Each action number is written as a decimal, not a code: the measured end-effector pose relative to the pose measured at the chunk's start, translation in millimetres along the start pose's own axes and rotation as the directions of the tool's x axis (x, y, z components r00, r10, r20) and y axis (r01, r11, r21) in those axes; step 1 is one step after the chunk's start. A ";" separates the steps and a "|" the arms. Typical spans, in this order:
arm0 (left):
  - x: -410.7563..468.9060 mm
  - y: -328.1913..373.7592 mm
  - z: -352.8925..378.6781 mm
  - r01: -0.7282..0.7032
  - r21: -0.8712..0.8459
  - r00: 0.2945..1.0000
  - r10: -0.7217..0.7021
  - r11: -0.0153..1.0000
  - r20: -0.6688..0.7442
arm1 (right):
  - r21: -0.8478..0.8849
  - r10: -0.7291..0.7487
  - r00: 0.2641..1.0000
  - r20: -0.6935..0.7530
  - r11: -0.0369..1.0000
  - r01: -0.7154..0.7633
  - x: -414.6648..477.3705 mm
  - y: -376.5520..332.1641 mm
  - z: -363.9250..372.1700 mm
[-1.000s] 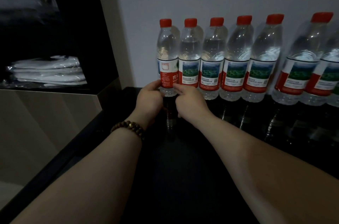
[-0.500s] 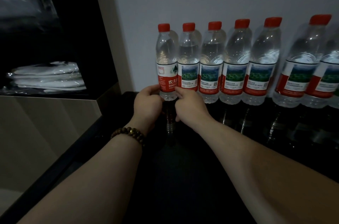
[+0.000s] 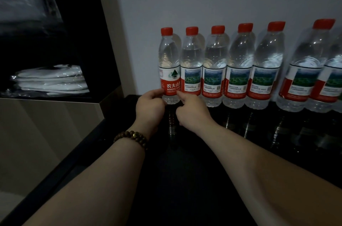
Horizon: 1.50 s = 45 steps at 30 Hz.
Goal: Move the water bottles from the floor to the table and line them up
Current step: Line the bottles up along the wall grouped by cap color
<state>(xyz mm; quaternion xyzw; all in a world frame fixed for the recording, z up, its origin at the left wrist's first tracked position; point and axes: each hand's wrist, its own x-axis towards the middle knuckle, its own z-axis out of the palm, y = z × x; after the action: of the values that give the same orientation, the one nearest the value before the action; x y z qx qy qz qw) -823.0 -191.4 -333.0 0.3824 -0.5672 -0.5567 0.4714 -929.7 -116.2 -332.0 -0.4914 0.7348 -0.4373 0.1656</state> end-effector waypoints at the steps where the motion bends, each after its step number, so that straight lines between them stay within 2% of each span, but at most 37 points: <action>1: 0.5 -1.0 0.0 -0.004 0.007 1.000 0.004 1.000 0.007 | -0.031 -0.005 1.000 0.016 1.000 0.006 0.4 0.3 0.0; 9: 0.6 -1.5 0.4 0.003 -0.017 0.991 -0.001 1.000 0.131 | -0.003 -0.021 1.000 0.003 1.000 0.021 -0.3 2.1 -0.3; 13: -0.7 -2.0 -1.2 -0.040 0.022 0.999 0.040 0.999 0.011 | 0.010 0.001 1.000 -0.019 1.000 -0.001 1.6 2.9 0.0; 20: -3.4 1.2 -1.1 -0.026 0.027 0.994 0.023 0.999 0.107 | -0.075 -0.031 0.999 0.018 0.997 0.033 0.4 2.1 -0.7; 25: -2.9 -1.2 -1.3 -0.030 0.024 0.999 0.030 0.999 0.018 | -0.014 -0.026 0.999 -0.026 1.000 0.025 0.9 3.3 -0.9; 30: -4.1 -0.4 -0.3 0.003 0.022 0.998 -0.004 1.000 0.059 | -0.103 -0.038 0.999 -0.003 0.994 0.038 2.8 3.3 0.1; 38: -2.9 -0.1 -0.4 0.000 0.062 0.999 -0.003 0.998 0.049 | -0.095 -0.042 0.999 0.004 0.995 0.043 2.7 3.6 0.6; 42: -2.1 -1.9 -1.6 -0.002 0.118 1.000 0.003 0.993 -0.008 | -0.002 -0.011 0.999 -0.051 1.000 0.011 1.0 2.8 1.7; 45: -1.3 -2.3 -2.0 0.025 0.159 0.997 -0.012 0.987 -0.081 | 0.081 0.011 0.985 -0.174 0.997 0.003 -1.4 1.2 0.7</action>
<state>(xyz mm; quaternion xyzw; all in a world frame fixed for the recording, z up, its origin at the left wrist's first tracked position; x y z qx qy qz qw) -821.0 -190.9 -335.6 0.4462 -0.5872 -0.4979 0.4563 -929.3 -115.1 -333.7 -0.4428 0.7290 -0.5076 0.1214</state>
